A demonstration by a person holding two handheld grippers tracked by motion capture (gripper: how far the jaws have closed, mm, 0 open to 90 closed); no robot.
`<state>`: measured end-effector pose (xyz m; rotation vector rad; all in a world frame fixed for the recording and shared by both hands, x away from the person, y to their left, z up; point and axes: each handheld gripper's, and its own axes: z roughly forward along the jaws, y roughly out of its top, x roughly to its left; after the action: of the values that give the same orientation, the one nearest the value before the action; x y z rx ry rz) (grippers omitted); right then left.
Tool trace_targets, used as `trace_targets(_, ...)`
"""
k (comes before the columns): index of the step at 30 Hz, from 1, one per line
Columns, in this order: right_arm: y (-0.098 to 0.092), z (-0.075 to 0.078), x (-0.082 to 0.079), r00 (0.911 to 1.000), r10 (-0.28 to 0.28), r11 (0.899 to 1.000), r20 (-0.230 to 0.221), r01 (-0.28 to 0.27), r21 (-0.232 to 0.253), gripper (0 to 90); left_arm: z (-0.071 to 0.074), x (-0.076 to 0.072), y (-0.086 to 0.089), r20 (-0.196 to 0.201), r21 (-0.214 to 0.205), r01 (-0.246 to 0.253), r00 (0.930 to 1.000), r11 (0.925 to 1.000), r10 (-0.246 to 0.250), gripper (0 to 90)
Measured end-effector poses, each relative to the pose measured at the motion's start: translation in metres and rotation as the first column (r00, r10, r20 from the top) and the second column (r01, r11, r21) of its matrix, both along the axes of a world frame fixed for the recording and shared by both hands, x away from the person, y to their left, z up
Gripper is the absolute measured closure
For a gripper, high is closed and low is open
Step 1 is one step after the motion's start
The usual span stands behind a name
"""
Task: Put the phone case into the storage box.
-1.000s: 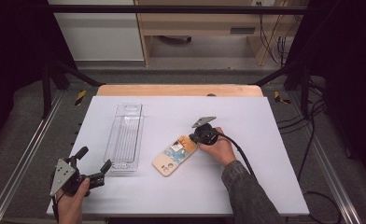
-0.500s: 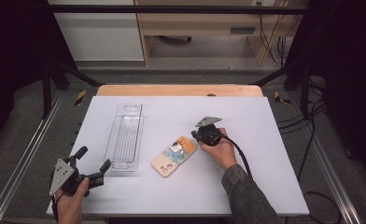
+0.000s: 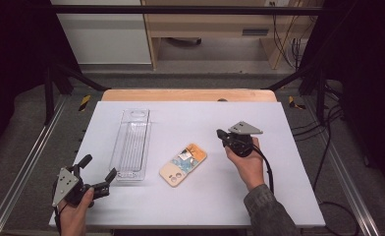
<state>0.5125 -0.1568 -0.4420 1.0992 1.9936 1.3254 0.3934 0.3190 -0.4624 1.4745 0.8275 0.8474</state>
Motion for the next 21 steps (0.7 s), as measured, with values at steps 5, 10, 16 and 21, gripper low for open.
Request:
trace_targets(5, -0.012, 0.006, -0.011, 0.9997, -0.006, 0.999, 0.023, 0.006, 0.034, 85.7, 0.0, 0.0, 0.0, -0.002, 0.003, -0.001, 1.0, 1.0, 0.001, 1.1)
trace_targets(10, -0.021, 0.011, -0.021, 0.9985, -0.01, 0.998, 0.055, 0.007, 0.055, 75.2, -0.001, 0.0, 0.0, -0.004, 0.003, -0.004, 1.0, 1.0, 0.004, 1.1)
trace_targets(16, -0.033, 0.016, -0.027, 0.9963, -0.061, 0.994, 0.06, 0.055, 0.098, 45.6, -0.001, 0.0, 0.001, -0.005, 0.002, -0.006, 1.0, 1.0, 0.006, 1.1)
trace_targets(21, -0.042, 0.016, -0.03, 0.9955, -0.09, 0.99, 0.031, 0.086, 0.113, 17.7, -0.001, 0.0, 0.001, -0.007, 0.004, -0.006, 1.0, 1.0, 0.006, 1.1)
